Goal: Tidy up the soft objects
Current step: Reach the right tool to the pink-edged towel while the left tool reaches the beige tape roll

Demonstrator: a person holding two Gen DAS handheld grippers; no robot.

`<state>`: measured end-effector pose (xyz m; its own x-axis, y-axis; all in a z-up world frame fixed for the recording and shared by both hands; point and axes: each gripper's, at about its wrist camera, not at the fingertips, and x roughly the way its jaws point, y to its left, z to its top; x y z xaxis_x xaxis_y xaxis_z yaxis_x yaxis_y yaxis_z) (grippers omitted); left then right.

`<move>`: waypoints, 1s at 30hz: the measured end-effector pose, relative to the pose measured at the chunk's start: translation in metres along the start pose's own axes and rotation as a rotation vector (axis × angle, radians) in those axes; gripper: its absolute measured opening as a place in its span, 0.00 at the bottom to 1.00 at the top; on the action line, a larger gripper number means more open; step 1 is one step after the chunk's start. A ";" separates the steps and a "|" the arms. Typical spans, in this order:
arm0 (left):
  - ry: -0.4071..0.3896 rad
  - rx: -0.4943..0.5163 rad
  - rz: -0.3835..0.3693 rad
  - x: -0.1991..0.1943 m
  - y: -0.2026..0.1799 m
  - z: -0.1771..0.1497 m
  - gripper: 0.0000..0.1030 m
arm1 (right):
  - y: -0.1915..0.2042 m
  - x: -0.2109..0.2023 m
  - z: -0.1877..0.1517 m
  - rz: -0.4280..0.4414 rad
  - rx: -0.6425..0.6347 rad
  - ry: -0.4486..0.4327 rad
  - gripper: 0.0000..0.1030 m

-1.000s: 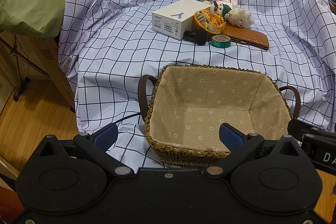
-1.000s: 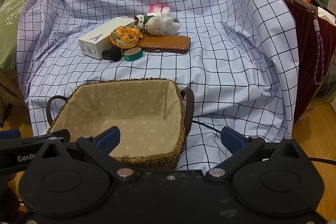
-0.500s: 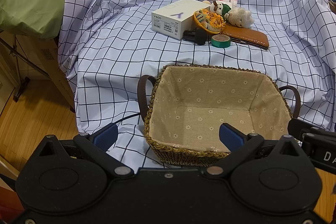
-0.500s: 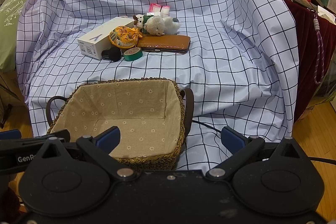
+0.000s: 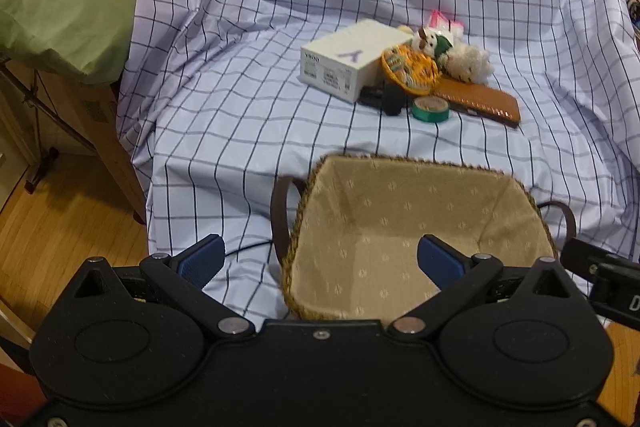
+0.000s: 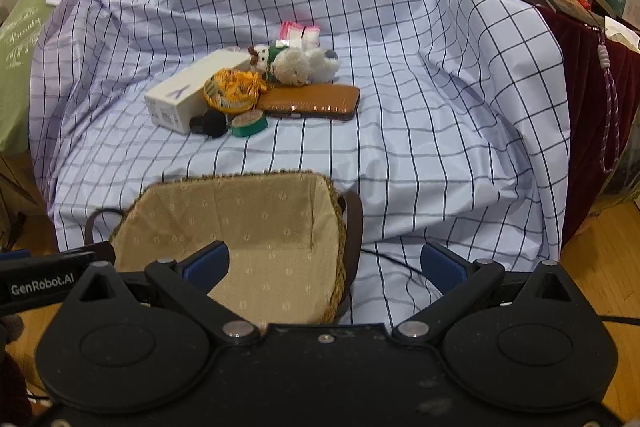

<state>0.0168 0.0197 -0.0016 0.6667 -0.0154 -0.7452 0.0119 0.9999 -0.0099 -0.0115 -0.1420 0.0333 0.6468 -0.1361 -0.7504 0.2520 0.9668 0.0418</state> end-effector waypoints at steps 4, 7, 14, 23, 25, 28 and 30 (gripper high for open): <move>0.007 0.010 0.000 0.008 -0.002 0.011 0.97 | -0.003 0.005 0.016 0.006 0.013 -0.026 0.99; 0.023 0.019 -0.007 0.017 -0.004 0.021 0.97 | -0.003 0.011 0.029 0.011 0.014 -0.040 0.99; 0.020 0.036 -0.016 0.038 -0.008 0.051 0.97 | -0.001 0.036 0.060 0.023 0.015 -0.042 0.99; 0.020 0.065 -0.024 0.076 -0.016 0.091 0.97 | 0.004 0.086 0.093 0.021 0.003 0.000 0.99; 0.010 0.077 -0.013 0.084 -0.017 0.101 0.97 | 0.006 0.098 0.100 0.019 -0.001 0.003 0.99; 0.015 0.073 -0.031 0.096 -0.015 0.118 0.97 | 0.010 0.115 0.116 0.025 -0.015 0.004 0.99; 0.021 0.074 -0.044 0.106 -0.015 0.130 0.97 | 0.014 0.125 0.127 0.025 -0.025 -0.007 0.99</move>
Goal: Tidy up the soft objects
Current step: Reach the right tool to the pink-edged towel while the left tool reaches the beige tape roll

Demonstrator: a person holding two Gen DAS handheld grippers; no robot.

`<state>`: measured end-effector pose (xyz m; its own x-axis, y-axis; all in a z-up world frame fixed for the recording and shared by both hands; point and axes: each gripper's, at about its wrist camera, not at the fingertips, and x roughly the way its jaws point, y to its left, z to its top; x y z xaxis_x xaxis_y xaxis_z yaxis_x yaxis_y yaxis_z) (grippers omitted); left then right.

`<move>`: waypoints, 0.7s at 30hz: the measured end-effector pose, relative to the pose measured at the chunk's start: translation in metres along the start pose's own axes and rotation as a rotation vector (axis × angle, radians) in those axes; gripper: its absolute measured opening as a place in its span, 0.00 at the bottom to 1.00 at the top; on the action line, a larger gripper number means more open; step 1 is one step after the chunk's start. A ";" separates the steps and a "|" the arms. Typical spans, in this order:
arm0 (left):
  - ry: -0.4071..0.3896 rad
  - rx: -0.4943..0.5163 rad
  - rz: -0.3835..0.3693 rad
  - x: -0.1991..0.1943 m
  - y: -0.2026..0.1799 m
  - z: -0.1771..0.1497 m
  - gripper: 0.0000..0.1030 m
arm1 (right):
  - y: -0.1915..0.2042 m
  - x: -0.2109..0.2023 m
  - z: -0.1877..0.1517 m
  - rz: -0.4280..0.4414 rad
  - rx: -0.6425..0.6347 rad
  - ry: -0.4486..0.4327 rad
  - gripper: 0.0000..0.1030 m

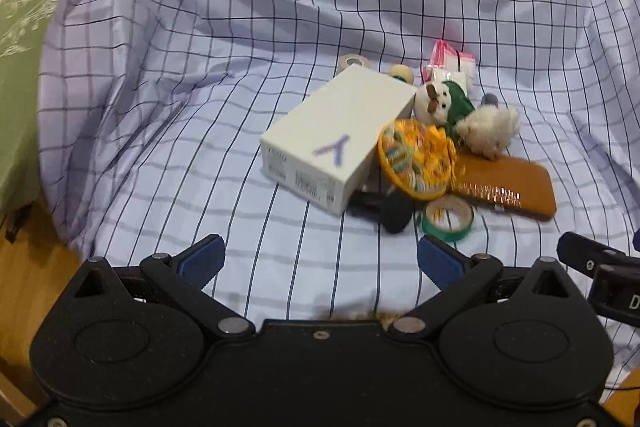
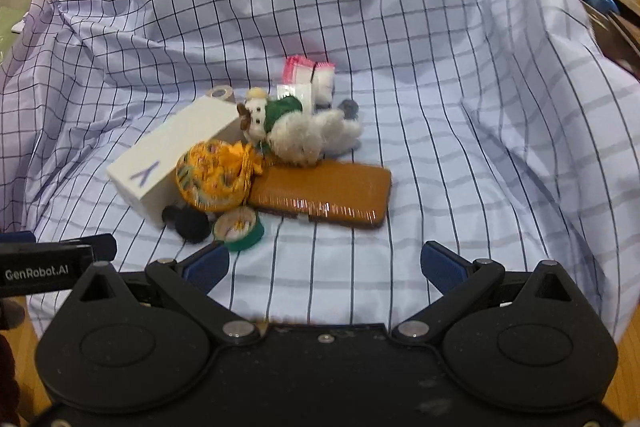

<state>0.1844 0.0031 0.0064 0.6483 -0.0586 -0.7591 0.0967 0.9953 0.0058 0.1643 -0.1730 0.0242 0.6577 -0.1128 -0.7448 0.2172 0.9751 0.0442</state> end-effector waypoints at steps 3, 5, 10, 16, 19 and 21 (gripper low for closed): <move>-0.002 0.008 -0.011 0.012 0.000 0.018 0.97 | 0.002 0.015 0.019 0.005 -0.007 -0.017 0.99; -0.007 0.020 -0.019 0.019 0.000 0.030 0.97 | 0.002 0.027 0.034 0.017 -0.003 -0.018 0.99; -0.009 0.047 -0.038 0.040 -0.002 0.067 0.97 | 0.005 0.055 0.071 0.019 -0.027 -0.042 0.99; -0.019 0.077 -0.034 0.072 -0.005 0.109 0.97 | 0.010 0.095 0.113 0.012 -0.054 -0.031 0.99; -0.027 0.113 -0.026 0.089 -0.009 0.130 0.97 | 0.010 0.119 0.132 0.017 -0.050 -0.014 0.99; -0.025 0.125 -0.032 0.100 -0.009 0.143 0.97 | 0.010 0.135 0.145 0.020 -0.051 -0.008 0.99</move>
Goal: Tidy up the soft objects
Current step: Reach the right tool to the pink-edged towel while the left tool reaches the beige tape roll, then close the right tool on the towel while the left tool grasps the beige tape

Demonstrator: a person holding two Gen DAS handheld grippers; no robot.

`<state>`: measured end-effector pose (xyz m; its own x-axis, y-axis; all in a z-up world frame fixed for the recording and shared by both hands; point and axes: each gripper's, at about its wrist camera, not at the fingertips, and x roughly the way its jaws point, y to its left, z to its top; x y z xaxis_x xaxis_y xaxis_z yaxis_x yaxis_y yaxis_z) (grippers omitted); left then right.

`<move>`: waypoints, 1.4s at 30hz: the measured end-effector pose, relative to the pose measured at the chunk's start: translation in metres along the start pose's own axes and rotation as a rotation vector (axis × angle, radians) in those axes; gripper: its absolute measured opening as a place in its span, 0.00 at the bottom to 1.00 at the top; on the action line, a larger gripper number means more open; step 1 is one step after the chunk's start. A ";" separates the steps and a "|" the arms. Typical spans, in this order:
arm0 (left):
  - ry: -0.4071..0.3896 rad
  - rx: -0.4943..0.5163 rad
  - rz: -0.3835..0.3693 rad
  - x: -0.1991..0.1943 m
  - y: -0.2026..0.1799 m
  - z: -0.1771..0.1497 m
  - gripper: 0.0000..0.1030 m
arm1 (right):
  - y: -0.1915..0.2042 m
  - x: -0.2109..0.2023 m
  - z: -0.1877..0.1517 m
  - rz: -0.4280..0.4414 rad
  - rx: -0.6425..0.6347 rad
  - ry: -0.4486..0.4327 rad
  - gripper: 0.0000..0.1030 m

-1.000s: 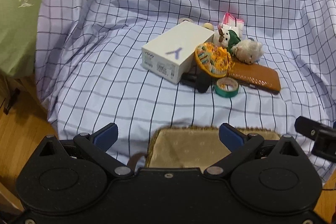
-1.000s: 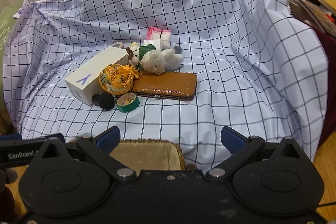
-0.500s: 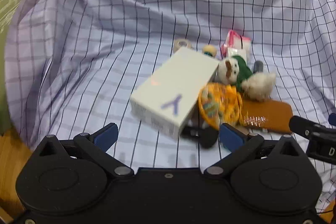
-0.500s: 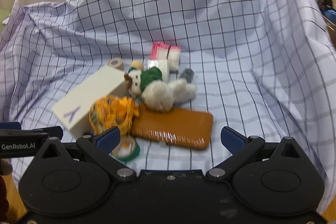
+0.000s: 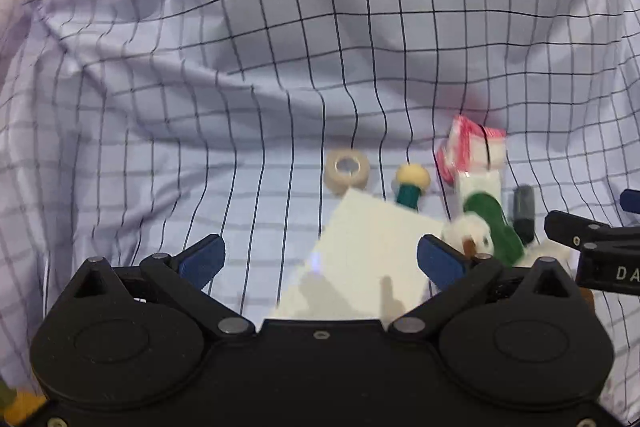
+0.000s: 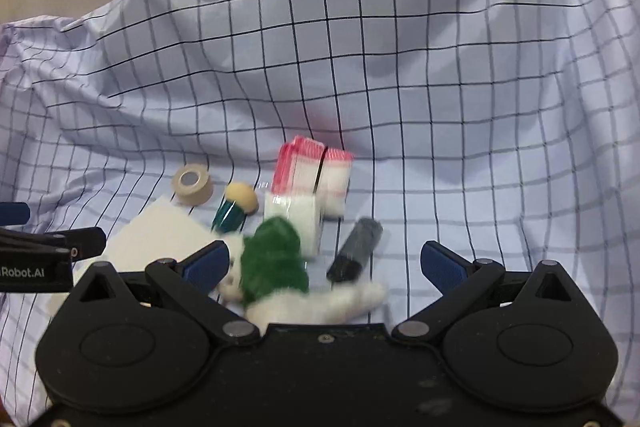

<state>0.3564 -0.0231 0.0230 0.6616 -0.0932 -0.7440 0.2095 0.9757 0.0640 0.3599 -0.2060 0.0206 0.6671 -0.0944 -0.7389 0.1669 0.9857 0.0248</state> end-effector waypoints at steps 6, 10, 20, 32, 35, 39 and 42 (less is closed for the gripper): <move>0.034 -0.016 -0.035 0.040 0.006 0.037 0.97 | -0.003 0.047 0.034 0.002 0.029 0.016 0.99; 0.027 -0.017 -0.023 0.060 0.006 0.049 0.97 | -0.002 0.076 0.054 -0.002 0.040 0.021 0.99; 0.069 -0.021 -0.054 0.100 0.009 0.055 0.97 | 0.009 0.146 0.076 -0.026 0.041 0.109 0.99; 0.090 0.003 -0.073 0.128 -0.001 0.059 0.97 | 0.009 0.187 0.074 0.028 0.051 0.209 0.71; 0.102 0.010 -0.085 0.135 -0.005 0.063 0.97 | 0.004 0.184 0.076 0.007 0.057 0.181 0.71; 0.130 0.016 -0.100 0.147 -0.007 0.065 0.95 | -0.006 0.175 0.079 0.006 0.061 0.140 0.71; 0.143 0.025 -0.095 0.154 -0.011 0.064 0.88 | -0.013 0.167 0.080 0.014 0.071 0.106 0.71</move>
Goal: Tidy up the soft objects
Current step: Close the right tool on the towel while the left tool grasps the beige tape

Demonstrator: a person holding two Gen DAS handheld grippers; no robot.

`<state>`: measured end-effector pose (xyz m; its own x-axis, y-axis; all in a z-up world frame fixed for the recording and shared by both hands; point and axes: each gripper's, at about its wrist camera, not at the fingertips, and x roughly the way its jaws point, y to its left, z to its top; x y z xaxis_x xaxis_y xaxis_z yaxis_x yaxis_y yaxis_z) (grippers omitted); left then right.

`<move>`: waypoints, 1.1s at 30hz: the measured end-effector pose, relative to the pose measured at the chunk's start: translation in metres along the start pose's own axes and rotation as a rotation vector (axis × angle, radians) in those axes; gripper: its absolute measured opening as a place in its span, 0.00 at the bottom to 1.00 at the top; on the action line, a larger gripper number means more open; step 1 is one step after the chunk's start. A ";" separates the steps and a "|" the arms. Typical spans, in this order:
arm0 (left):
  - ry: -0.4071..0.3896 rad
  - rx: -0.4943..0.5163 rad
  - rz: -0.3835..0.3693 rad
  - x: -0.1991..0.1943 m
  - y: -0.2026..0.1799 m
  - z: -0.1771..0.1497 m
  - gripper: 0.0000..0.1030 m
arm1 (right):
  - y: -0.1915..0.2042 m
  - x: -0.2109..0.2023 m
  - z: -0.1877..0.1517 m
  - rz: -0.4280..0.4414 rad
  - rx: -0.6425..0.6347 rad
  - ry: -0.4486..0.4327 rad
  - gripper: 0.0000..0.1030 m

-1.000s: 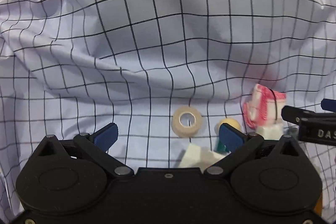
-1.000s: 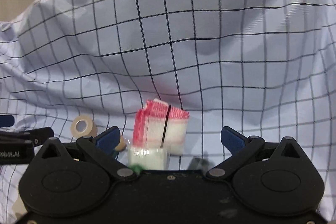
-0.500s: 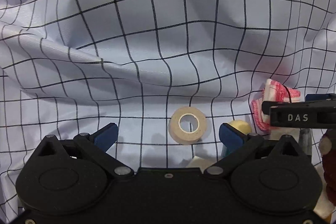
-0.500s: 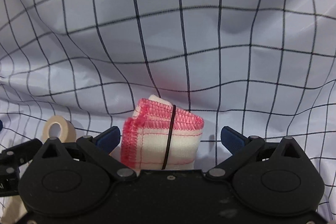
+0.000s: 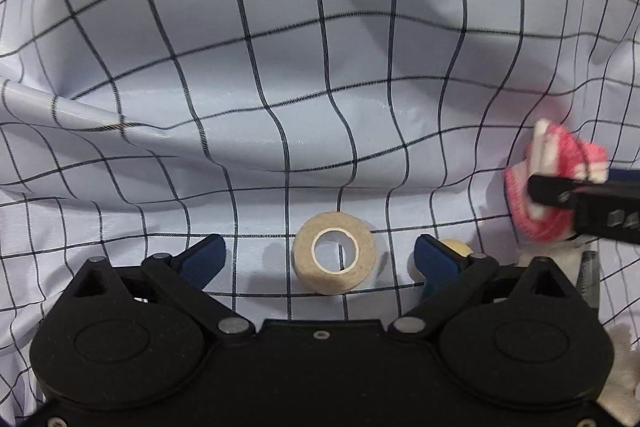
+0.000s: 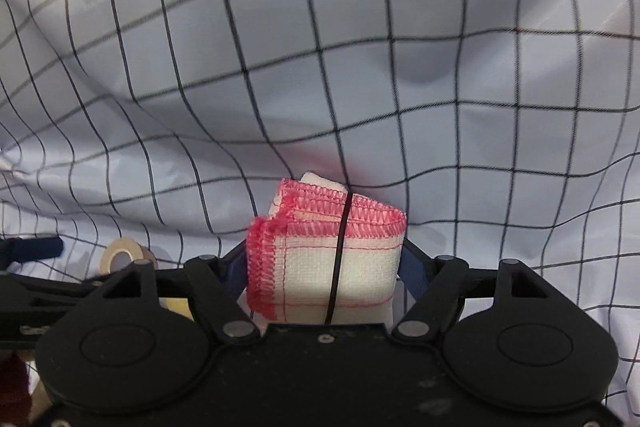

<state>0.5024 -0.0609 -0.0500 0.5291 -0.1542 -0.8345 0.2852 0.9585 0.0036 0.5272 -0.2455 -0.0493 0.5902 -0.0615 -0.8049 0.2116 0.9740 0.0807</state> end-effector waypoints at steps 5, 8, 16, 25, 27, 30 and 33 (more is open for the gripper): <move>0.033 -0.002 -0.015 0.014 -0.004 0.000 0.67 | -0.006 -0.014 -0.004 0.003 0.001 -0.032 0.71; 0.063 -0.030 -0.061 0.023 -0.003 0.001 0.47 | -0.005 -0.021 -0.007 -0.002 -0.008 -0.050 0.71; 0.028 -0.057 -0.064 0.013 0.003 0.000 0.46 | -0.023 -0.060 -0.009 -0.028 -0.009 -0.089 0.71; -0.041 -0.025 -0.071 -0.050 -0.022 -0.009 0.46 | -0.029 -0.106 -0.025 -0.026 -0.018 -0.097 0.71; -0.054 -0.023 -0.085 -0.067 -0.027 -0.017 0.46 | -0.027 -0.121 -0.033 -0.021 -0.025 -0.103 0.71; -0.069 -0.035 -0.109 -0.094 -0.029 -0.030 0.46 | -0.023 -0.142 -0.046 -0.009 -0.032 -0.111 0.71; -0.083 -0.037 -0.109 -0.127 -0.028 -0.045 0.46 | -0.019 -0.169 -0.066 0.004 -0.038 -0.120 0.71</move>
<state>0.3912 -0.0578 0.0313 0.5613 -0.2756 -0.7804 0.3152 0.9430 -0.1063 0.3725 -0.2399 0.0464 0.6804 -0.0808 -0.7284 0.1808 0.9817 0.0599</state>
